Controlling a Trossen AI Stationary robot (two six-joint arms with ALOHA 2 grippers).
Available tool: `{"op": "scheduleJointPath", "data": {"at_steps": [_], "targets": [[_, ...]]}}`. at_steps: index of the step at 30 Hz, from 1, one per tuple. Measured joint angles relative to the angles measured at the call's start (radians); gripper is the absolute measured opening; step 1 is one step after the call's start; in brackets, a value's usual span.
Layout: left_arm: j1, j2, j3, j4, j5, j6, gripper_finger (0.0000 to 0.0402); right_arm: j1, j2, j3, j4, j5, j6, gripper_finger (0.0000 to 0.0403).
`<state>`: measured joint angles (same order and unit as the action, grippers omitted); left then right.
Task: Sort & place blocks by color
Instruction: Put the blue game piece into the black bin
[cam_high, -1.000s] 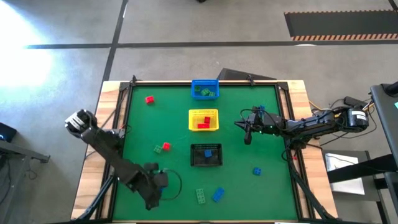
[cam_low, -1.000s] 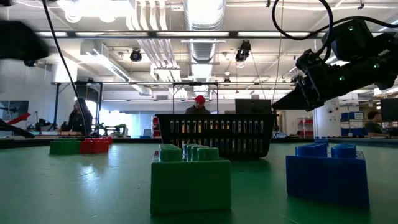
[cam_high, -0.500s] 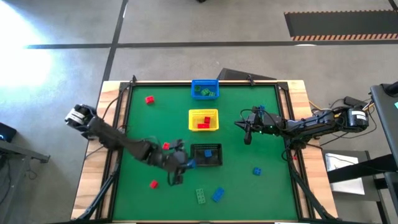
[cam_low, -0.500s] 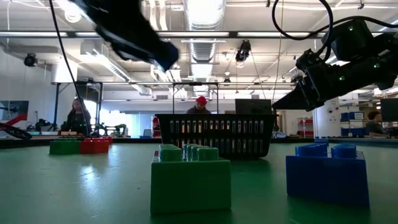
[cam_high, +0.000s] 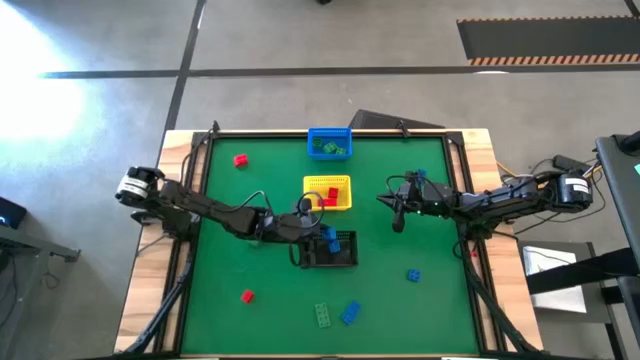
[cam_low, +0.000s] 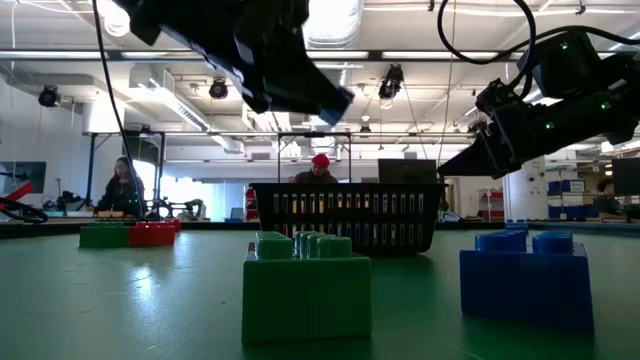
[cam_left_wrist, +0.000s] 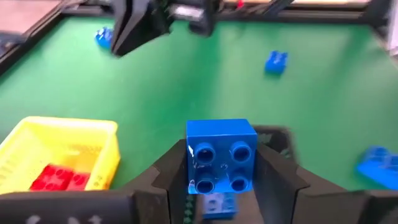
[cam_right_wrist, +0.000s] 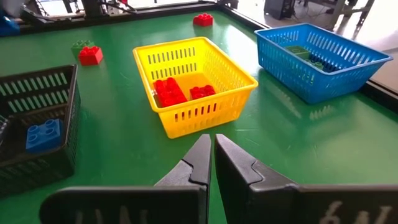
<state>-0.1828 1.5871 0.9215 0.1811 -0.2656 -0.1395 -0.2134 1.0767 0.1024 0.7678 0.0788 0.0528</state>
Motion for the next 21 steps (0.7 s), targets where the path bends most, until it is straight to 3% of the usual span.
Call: {"op": "scheduleJointPath", "data": {"at_steps": [21], "targets": [[0.126,0.166,0.051,0.082,0.04,-0.001,0.0121,0.0,0.0,0.0,-0.001,0.0,0.0,0.0012]]}}
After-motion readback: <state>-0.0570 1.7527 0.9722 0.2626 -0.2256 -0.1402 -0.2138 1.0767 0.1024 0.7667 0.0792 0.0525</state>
